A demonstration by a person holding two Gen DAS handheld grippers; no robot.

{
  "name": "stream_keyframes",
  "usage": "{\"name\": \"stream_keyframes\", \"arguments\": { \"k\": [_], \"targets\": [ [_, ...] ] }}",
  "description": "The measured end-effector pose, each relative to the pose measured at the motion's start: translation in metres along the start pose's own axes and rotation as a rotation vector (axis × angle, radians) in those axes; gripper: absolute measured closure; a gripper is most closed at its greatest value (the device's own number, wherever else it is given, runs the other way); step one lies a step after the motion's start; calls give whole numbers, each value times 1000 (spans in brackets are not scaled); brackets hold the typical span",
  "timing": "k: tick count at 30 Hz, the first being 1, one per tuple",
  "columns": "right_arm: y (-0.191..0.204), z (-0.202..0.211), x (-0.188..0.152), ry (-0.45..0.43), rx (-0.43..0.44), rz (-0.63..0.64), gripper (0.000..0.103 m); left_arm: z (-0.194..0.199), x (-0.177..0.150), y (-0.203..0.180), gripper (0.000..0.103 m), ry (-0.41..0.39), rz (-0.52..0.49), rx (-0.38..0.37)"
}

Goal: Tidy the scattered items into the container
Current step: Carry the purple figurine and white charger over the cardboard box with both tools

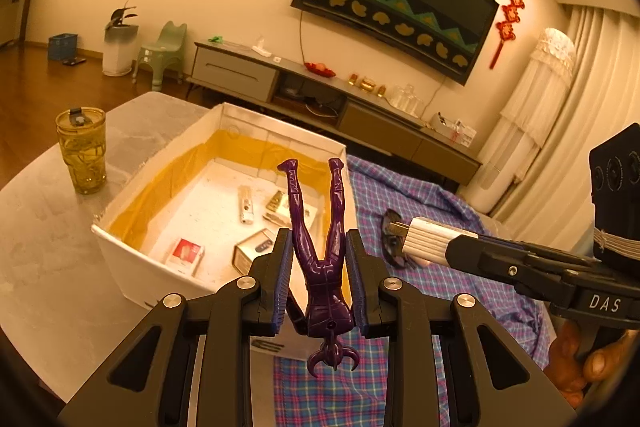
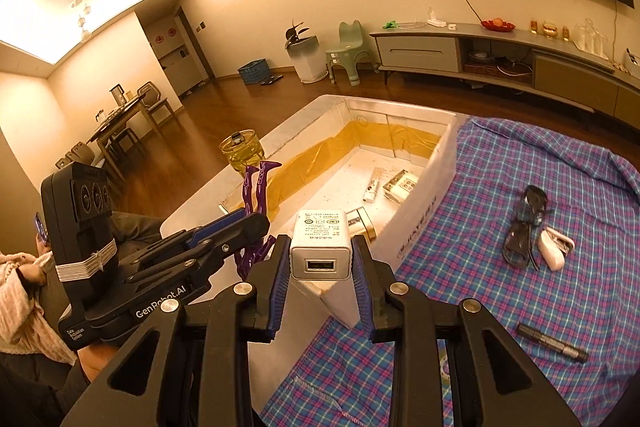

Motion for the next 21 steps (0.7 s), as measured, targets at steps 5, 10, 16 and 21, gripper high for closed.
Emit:
{"name": "stream_keyframes", "arguments": {
  "k": [5,10,16,21],
  "targets": [
    [7,-10,15,2,1,18,72,-6,13,13,76,4,27,16],
    [12,-24,29,11,3,31,72,-17,22,27,76,26,59,28],
    [17,-41,42,26,11,44,72,-29,33,38,76,35,84,48],
    [19,-53,53,33,14,49,72,-39,44,47,76,37,98,69]
  ]
}}
Point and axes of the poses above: each gripper's, at about its wrist camera, not at the fingertips, and z roughly against the way its jaws point, y to its left, x to its top, the point moved 7 cm from there along -z, roughly the way its jaws point, and after that the axes turned 5 degrees about x, right-handed, at the moved point
